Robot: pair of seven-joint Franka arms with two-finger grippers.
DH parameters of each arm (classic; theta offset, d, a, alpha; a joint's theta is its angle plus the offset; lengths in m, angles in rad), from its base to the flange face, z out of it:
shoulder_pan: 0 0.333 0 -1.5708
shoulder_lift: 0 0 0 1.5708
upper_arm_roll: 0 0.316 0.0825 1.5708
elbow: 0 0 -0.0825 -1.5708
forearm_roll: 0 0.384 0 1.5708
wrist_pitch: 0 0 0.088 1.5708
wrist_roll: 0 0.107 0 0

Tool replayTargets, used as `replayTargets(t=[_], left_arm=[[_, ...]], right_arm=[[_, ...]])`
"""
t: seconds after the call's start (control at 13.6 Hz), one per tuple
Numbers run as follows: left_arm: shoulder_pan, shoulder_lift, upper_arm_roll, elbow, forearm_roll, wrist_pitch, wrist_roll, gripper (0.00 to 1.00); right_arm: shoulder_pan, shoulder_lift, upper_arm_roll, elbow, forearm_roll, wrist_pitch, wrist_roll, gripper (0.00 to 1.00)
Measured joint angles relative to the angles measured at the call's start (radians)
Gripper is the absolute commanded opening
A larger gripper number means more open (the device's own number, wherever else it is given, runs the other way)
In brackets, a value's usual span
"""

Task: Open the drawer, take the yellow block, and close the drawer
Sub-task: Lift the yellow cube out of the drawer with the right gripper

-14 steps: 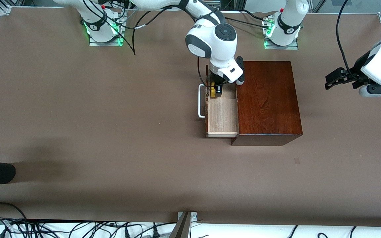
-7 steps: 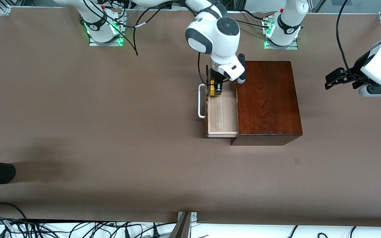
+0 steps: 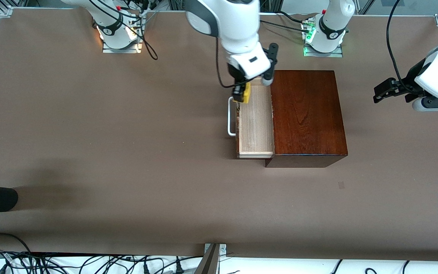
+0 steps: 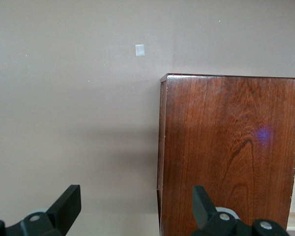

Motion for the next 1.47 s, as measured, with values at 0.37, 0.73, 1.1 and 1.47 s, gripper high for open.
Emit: replayTargets(t=[0.37,0.73,1.1,1.47], left_arm=[[0.000,0.000,0.000,0.000,0.000,0.000,0.000,1.00],[-0.001,0.000,0.000,0.000,0.000,0.000,0.000,1.00],[-0.004,0.000,-0.037,0.011,0.000,-0.019,0.000,1.00],[-0.012,0.007,-0.187,0.044,0.000,-0.054,-0.001,1.00]], right_arm=[[-0.199,-0.066,-0.006,0.000,0.085,-0.057,0.002,0.00],[-0.345,-0.160,-0.006,-0.043,0.094,-0.100,0.002,0.00],[-0.514,-0.275,-0.010,-0.247,0.178,-0.099,0.006,0.00],[-0.636,-0.381,-0.026,-0.551,0.183,0.013,0.060,0.00]])
